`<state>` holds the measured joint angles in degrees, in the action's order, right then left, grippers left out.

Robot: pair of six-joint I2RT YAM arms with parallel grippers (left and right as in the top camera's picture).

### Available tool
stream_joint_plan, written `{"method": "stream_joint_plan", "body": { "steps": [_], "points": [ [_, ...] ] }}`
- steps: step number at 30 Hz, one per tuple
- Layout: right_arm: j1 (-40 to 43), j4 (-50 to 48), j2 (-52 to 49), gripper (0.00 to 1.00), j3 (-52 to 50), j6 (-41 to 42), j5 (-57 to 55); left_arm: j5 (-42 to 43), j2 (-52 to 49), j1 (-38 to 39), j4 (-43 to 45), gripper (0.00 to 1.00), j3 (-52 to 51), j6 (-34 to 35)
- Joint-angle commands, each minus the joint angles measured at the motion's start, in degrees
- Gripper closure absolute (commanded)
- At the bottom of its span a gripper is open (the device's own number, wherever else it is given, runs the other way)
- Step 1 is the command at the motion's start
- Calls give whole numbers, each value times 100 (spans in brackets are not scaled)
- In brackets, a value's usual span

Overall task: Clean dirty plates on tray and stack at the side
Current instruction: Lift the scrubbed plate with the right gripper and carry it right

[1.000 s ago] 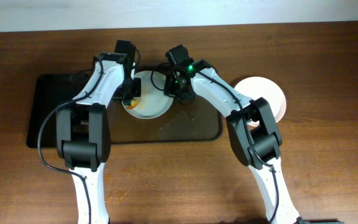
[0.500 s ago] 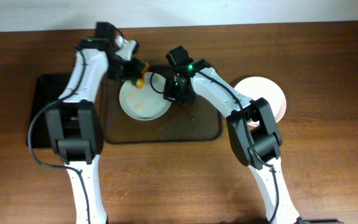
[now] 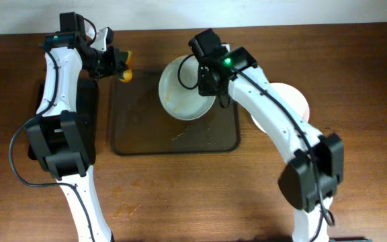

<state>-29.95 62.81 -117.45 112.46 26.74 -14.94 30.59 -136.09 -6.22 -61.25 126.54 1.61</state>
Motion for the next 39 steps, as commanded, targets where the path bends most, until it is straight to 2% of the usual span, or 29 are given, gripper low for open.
{"method": "stream_joint_plan", "body": {
  "steps": [1, 4, 11, 14, 22, 23, 26, 28, 30, 32, 36, 39],
  "points": [
    [-203, 140, 317, 96, 37, -37, -1207, -46, 13, 33, -68, 100, 85, 55],
    [-483, 404, 363, 96, 37, -37, -2573, -92, 13, 76, -107, 99, 85, 55],
    [-1799, 538, 363, 96, 37, -37, -5748, -992, 13, 472, -149, 100, 85, 55],
    [-2009, 540, 363, 96, 37, -37, -6067, -1095, 13, 522, -149, 100, 85, 55],
    [-2033, 540, 363, 96, 37, 9, -6070, -1095, 13, 531, -146, 99, 85, 55],
    [-2026, 564, 363, 96, 37, 170, -5980, -1095, 13, 531, -146, 99, 85, 55],
    [-1738, 623, 393, 96, 37, 380, -4321, -1097, 13, 531, -146, 99, 85, 55],
    [-1003, 625, 514, 96, 37, 420, -2002, -1097, 13, 531, -144, 100, 85, 55],
    [-496, 673, 533, 96, 37, 417, -1040, -1097, 13, 531, -144, 100, 85, 55],
    [439, 868, 533, 96, 31, 413, 109, -1145, 13, 531, -144, 99, 85, 52],
    [1985, 1440, 492, 96, -26, 367, 938, -1305, 13, 531, -140, 99, 85, 52],
    [2811, 1471, 455, 96, -455, 372, 1016, -1305, 13, 531, -136, 99, 85, 55]
  ]
}}
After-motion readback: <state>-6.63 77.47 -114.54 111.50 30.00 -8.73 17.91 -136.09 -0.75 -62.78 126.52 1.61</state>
